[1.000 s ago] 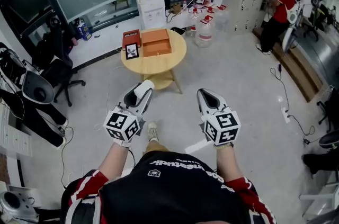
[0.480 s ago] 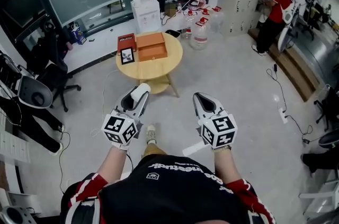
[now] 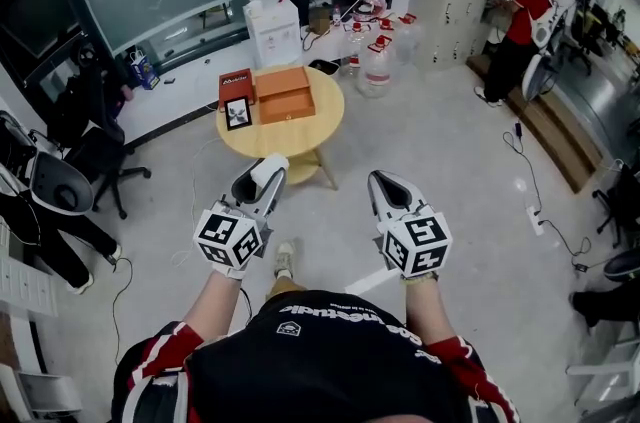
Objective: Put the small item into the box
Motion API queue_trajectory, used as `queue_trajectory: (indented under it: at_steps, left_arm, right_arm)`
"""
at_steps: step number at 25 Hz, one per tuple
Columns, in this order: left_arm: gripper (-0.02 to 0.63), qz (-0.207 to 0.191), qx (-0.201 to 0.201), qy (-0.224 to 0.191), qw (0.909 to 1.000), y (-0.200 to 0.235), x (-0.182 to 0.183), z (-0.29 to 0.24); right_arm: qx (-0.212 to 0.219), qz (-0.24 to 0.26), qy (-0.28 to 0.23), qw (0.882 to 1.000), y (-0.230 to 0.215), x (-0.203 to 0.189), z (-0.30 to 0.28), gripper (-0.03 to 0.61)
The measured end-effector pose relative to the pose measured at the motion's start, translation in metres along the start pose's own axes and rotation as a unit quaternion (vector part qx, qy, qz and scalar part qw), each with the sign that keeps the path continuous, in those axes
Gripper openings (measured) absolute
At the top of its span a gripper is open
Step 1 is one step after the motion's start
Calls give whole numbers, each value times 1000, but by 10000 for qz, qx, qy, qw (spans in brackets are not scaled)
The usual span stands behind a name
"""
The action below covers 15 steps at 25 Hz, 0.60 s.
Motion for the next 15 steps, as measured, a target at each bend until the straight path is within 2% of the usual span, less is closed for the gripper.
queue_trajectory:
  at_steps: [15]
  left_arm:
    - [187,48,-80,58,9999,61,16,-58]
  right_arm:
    - [-18,-27,40,10000,-24,34,-64,32]
Point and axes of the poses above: the fingertips, and each gripper's own axes: z backward along the fingers, y to its left, x out of its top, the point moved 9 cm from there along z, backward along the fingers, and after that the axes turned 15 degrees about y, right-handed, at the moved point
